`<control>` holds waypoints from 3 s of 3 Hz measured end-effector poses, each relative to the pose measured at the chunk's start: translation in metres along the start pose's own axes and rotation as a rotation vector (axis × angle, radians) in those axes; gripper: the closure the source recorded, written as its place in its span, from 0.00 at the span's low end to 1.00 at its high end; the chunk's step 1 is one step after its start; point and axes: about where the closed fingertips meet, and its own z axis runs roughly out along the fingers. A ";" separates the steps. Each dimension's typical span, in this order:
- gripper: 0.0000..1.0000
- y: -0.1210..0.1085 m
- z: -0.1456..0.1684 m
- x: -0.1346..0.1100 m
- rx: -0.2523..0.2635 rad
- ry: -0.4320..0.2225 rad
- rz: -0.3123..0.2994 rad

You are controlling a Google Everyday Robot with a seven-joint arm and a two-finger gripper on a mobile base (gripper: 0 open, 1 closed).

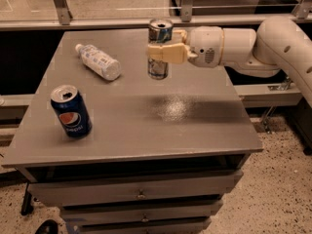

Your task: Move redbull can near pepsi can

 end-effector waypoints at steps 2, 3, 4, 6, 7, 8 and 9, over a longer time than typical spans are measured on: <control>1.00 0.024 0.078 -0.005 -0.160 -0.080 -0.127; 1.00 0.040 0.110 0.005 -0.244 -0.057 -0.148; 1.00 0.053 0.123 0.025 -0.301 -0.033 -0.124; 1.00 0.075 0.132 0.057 -0.392 -0.017 -0.062; 1.00 0.087 0.137 0.066 -0.449 -0.018 -0.037; 0.82 0.097 0.142 0.071 -0.523 -0.009 -0.025; 0.59 0.107 0.145 0.074 -0.595 0.006 -0.020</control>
Offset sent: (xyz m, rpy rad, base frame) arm -0.0175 0.1327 -0.0009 0.0840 -0.2029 0.2753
